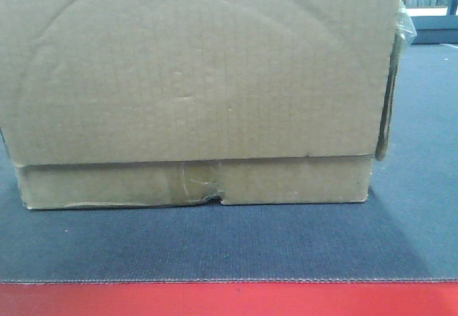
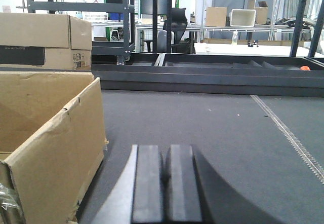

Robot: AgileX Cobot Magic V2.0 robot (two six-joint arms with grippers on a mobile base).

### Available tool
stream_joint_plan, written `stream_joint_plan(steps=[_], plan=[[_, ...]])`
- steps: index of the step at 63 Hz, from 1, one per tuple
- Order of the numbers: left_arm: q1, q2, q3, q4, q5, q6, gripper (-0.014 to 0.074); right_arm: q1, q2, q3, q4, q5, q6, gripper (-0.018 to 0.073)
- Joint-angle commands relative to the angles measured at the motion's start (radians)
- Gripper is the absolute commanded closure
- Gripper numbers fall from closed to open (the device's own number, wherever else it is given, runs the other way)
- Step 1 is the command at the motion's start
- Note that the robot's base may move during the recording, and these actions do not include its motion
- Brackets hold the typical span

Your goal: Grab carton from right shelf to conveyor

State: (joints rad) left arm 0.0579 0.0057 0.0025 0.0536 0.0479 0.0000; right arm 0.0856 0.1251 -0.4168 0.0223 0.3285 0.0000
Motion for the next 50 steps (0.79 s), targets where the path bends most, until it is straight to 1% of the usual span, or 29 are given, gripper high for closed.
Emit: stream_joint_plan(steps=[1,5,10,15,23,28,32,36,41,44,50], plan=[[0.004,-0.006,-0.002,-0.006,-0.018,0.0,0.0582,-0.003,-0.006,0.001,-0.016,-0.018,-0.009,0.0634],[0.004,-0.006,-0.002,-0.006,-0.018,0.0,0.0582,-0.003,-0.006,0.005,-0.047,-0.014,-0.009,0.0634],[0.004,-0.006,-0.002,-0.006,-0.018,0.0,0.0582,-0.01,-0.008,0.027,-0.052,-0.014,-0.009,0.0634],[0.004,-0.006,-0.002,-0.006,-0.018,0.0,0.0582,-0.043,-0.008,0.066,-0.049,-0.039,-0.009,0.0634],[0.004,-0.006,-0.002,-0.006,-0.018,0.0,0.0582,-0.114,-0.009,0.187,0.009,-0.157,-0.009,0.0634],[0.004,-0.006,-0.002,-0.006,-0.018,0.0,0.0582,-0.142,-0.026,0.283,0.04,-0.236,-0.009,0.0634],[0.004,-0.006,-0.002,-0.006,-0.018,0.0,0.0582,-0.143,-0.062,0.342,0.042,-0.279,-0.009,0.0634],[0.004,-0.006,-0.002,-0.006,-0.018,0.0,0.0582,-0.138,-0.125,0.403,0.042,-0.292,-0.009,0.0634],[0.004,-0.006,-0.002,-0.006,-0.02,0.0,0.0582,-0.128,-0.125,0.417,0.042,-0.317,-0.009,0.0634],[0.004,-0.006,-0.002,-0.006,-0.02,0.0,0.0582,-0.119,-0.125,0.417,0.042,-0.27,-0.009,0.0634],[0.004,-0.006,-0.002,-0.006,-0.02,0.0,0.0582,-0.109,-0.125,0.417,0.036,-0.261,-0.009,0.0634]])
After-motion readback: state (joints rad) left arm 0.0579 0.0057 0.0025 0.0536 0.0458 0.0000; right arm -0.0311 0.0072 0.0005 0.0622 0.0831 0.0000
